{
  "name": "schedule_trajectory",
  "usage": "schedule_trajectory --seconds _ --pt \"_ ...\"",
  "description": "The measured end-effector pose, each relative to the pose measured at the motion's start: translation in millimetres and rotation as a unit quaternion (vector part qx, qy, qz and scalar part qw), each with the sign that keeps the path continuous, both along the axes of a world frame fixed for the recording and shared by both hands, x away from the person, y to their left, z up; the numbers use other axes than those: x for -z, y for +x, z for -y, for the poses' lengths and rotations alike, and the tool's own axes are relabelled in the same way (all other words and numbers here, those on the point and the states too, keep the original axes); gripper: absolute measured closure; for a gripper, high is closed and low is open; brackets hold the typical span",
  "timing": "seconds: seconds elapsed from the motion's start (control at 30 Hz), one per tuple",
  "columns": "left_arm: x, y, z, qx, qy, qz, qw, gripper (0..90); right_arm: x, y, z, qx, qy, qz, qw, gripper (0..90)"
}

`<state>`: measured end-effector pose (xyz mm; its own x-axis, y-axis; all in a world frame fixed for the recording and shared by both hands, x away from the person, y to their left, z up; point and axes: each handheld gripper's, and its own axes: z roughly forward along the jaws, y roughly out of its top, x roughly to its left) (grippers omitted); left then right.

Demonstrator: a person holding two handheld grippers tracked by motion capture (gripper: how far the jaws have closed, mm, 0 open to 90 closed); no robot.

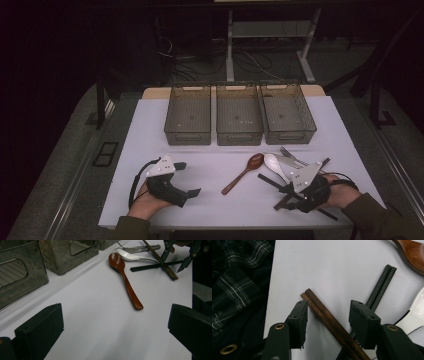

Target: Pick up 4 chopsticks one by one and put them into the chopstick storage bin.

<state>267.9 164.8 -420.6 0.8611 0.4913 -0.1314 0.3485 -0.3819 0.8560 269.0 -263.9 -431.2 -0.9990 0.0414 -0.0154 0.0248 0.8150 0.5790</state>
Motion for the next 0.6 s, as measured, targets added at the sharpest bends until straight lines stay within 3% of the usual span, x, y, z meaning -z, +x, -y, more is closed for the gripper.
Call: schedule_trajectory --seconds 0.6 --pt "0.1 -0.3 0.1 0.001 0.001 -0.001 1.0 0.0 6.3 2.2 -2.7 -0.021 -0.011 -0.005 0.9997 55.3"
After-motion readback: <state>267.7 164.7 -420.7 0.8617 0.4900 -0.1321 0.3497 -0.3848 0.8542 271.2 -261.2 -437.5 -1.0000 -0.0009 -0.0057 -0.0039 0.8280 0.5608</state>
